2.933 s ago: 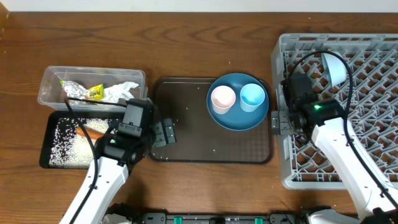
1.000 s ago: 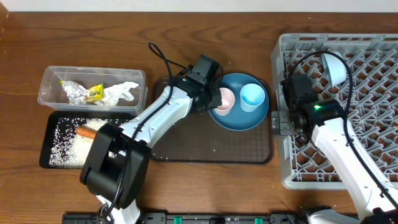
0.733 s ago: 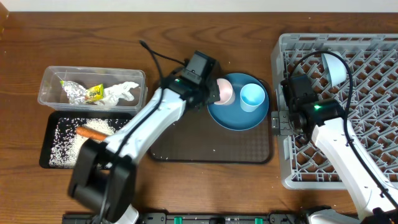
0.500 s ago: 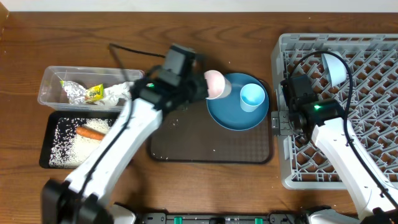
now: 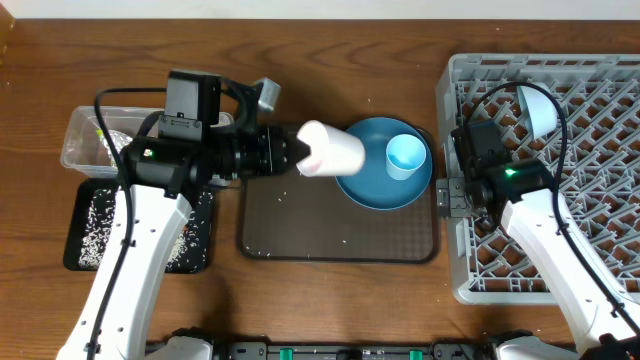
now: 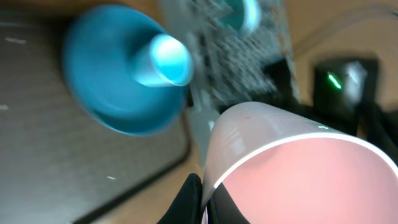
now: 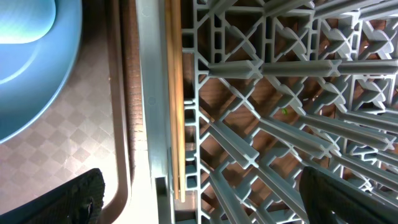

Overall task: Sort waste into correct bins and load items into the dishwasher rack
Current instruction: 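Grasp the pink cup with the left gripper and lift it, then carry the cup right toward the right gripper over the tray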

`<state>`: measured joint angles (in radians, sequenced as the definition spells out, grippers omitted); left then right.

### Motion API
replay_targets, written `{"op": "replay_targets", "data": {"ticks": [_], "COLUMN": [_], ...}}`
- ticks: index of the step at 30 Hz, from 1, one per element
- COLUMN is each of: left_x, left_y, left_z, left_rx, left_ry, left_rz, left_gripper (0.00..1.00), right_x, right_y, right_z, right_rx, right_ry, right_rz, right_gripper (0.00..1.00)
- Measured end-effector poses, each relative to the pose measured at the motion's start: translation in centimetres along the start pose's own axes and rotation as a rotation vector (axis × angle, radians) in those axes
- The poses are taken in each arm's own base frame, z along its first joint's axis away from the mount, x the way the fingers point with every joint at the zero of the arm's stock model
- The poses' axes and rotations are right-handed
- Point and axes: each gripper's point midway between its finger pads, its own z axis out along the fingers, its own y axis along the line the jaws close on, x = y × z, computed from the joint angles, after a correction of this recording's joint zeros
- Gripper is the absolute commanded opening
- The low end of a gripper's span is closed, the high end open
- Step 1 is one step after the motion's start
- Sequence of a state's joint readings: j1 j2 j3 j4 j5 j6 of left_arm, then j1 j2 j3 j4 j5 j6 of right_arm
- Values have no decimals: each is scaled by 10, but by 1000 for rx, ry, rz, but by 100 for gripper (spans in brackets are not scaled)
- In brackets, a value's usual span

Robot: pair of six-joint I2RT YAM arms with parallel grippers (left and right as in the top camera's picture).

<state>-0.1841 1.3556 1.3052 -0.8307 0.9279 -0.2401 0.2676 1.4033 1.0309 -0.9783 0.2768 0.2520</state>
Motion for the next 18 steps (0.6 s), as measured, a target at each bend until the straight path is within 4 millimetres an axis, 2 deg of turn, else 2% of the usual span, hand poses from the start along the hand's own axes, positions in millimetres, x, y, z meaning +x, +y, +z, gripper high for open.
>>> {"op": "replay_targets", "data": {"ticks": [3, 6, 10, 13, 18], "left_x": [15, 25, 28, 29, 30], "left_y": [-11, -18, -24, -29, -31], "left_z": [2, 2, 1, 0, -3], "left_rx": [95, 158, 203, 234, 259], "left_ry": [60, 88, 94, 98, 98], "left_rz": [51, 108, 165, 184, 187], "left_gripper": [6, 6, 6, 6, 6], "right_x": [-1, 3, 25, 32, 38], "right_y": [4, 18, 45, 65, 78], "right_z": [0, -1, -8, -16, -33], "right_rx": [-20, -103, -270, -405, -591], "right_ry": [-1, 21, 122, 147, 141], "right_rz": [3, 4, -8, -84, -203], "right_gripper": [99, 99, 99, 99, 99]}}
